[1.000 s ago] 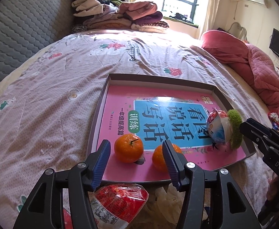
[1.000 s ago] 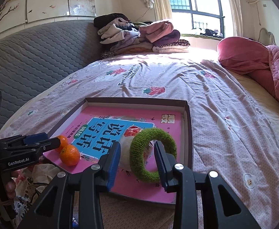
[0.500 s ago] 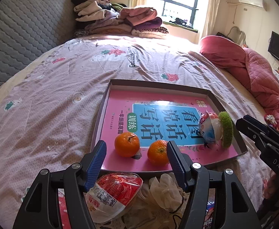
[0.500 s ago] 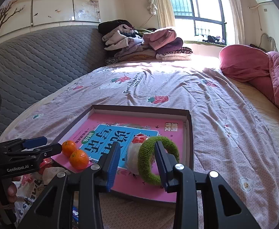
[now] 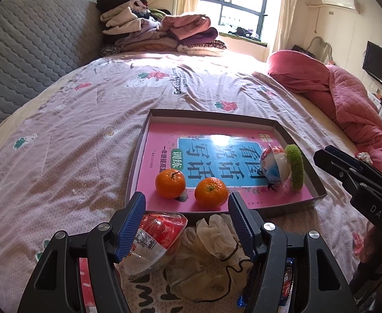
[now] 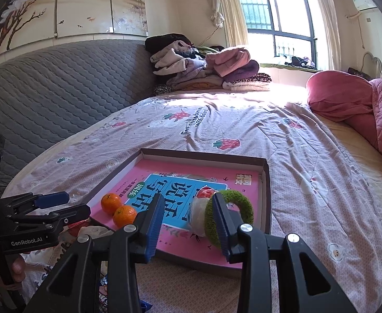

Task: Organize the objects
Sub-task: 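Withdraw both grippers from the tray toward the remaining items on the quilt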

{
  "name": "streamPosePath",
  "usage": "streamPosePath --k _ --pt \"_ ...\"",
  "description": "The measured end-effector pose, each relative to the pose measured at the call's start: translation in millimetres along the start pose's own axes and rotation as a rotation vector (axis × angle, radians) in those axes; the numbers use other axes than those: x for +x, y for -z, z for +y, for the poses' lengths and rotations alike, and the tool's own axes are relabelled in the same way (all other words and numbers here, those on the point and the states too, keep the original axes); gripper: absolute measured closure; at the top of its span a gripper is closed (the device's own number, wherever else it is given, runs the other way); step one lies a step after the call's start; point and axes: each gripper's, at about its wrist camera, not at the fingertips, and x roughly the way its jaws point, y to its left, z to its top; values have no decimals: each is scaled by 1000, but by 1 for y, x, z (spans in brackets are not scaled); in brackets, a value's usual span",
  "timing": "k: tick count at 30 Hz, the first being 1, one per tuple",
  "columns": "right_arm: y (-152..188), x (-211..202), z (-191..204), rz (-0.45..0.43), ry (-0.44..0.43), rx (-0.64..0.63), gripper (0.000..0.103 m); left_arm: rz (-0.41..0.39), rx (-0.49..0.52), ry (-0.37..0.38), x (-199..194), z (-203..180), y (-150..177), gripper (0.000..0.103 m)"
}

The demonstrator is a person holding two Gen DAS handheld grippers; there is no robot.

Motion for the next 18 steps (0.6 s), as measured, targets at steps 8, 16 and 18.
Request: streamPosePath --k 8,16,18 --pt "5 -6 7 3 -13 -15 65 -5 12 -3 -14 0 8 36" --pt "13 -12 18 13 -41 -26 65 1 8 -14 -22 4 17 36" --pt "15 -13 21 20 -50 -26 64 4 13 -16 -24 5 20 36"
